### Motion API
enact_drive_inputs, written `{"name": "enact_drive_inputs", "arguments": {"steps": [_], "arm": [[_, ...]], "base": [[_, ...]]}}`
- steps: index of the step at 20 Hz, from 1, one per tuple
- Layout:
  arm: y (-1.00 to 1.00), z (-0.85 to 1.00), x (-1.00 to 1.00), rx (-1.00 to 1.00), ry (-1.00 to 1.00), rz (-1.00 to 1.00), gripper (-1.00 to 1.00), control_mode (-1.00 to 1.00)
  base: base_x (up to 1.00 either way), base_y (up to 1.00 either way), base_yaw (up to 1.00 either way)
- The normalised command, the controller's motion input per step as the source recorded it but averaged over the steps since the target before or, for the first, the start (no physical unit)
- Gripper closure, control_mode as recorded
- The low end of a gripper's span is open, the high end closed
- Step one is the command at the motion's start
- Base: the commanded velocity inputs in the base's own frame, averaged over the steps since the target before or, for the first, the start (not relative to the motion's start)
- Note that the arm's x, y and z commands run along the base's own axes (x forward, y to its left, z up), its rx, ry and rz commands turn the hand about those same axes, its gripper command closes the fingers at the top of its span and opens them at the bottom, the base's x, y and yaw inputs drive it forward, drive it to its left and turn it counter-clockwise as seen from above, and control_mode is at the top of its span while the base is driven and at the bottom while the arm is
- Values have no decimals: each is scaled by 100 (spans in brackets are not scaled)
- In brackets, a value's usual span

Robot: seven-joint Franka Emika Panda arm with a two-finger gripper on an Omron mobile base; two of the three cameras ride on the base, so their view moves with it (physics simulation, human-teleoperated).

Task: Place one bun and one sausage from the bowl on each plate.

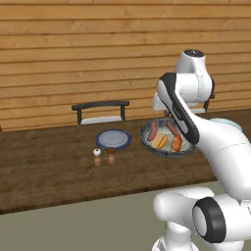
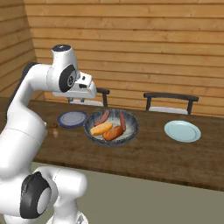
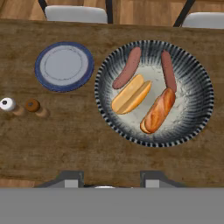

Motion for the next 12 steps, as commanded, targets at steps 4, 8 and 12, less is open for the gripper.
{"name": "enact_drive_inputs", "arguments": {"steps": [4,8,12], "arm": [[0,0,4,0,1,0,-100,-100],[0,-5,21,0,2,0,-100,-100],[-66,-36,58,15,0,-8,-100,-100]], "base": [[0,0,0],[0,0,0],[0,0,0]]}}
